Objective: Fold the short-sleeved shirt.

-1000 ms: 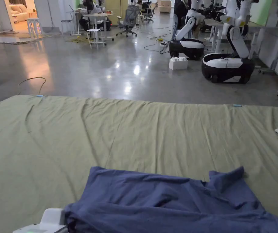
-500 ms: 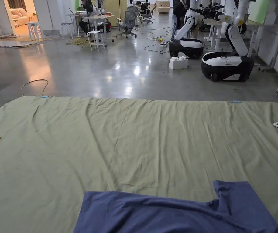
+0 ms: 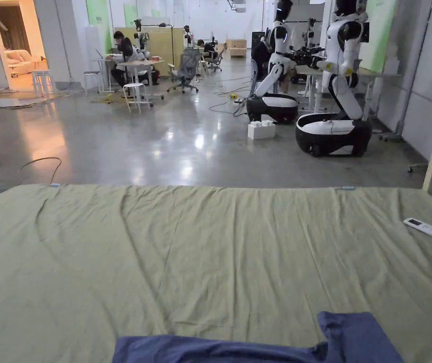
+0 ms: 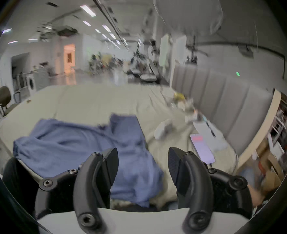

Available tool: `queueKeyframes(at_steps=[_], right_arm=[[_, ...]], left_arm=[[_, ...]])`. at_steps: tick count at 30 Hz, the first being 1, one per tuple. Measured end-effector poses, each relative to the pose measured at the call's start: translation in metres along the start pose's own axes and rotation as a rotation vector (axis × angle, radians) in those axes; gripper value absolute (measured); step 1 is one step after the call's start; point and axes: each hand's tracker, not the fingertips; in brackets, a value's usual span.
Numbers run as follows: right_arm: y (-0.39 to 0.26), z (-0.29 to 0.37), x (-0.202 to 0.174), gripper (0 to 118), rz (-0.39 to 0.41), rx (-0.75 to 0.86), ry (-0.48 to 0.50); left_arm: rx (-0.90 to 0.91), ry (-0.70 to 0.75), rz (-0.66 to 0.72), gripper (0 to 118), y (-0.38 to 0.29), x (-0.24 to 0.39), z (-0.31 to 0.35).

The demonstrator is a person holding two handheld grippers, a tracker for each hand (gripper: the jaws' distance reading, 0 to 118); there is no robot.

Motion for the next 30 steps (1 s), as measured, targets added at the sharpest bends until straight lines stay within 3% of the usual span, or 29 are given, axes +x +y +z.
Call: queueKeyframes(at_steps=[4, 6, 9, 11, 12, 14, 16, 17, 19, 27, 30], right_arm=[[0.040, 0.027, -0.023, 65, -0.023, 0.220, 0.152], [0.053, 0.032, -0.032, 64, -0.079, 0.264, 0.225], [0.070, 0.040, -0.042, 62, -0.093, 0.302, 0.260], [0.076, 0.041, -0.045, 61, -0.099, 0.312, 0.270], [0.078, 0.042, -0.047, 59, -0.104, 0.316, 0.277], [0.079, 0.045, -0.049, 32, -0.114, 0.328, 0.279], [0.080, 0.048, -0.053, 2, -0.106, 0.323, 0.255], [0.082, 0.050, -0.054, 2, -0.078, 0.329, 0.244], [0.077, 0.049, -0.053, 2, -0.090, 0.321, 0.277], [0.077, 0.044, -0.050, 2, -0.123, 0.315, 0.259], [0.073, 0.040, -0.048, 2, -0.152, 0.283, 0.263]], left_arm=[[0.072, -0.022, 0.010, 93, 0.031, 0.026, 0.021], [0.144, -0.049, -0.041, 92, 0.047, 0.043, 0.033], [0.241, -0.069, -0.095, 76, 0.063, 0.067, 0.051], [0.261, -0.087, -0.094, 71, 0.069, 0.077, 0.058], [0.267, -0.088, -0.099, 62, 0.071, 0.080, 0.060], [0.267, -0.097, -0.099, 18, 0.076, 0.086, 0.063], [0.271, -0.112, -0.093, 5, 0.069, 0.076, 0.061], [0.266, -0.137, -0.096, 0, 0.069, 0.073, 0.061], [0.274, -0.127, -0.094, 0, 0.069, 0.066, 0.060], [0.256, -0.143, -0.056, 0, 0.077, 0.087, 0.065], [0.221, -0.118, -0.108, 0, 0.073, 0.083, 0.062]])
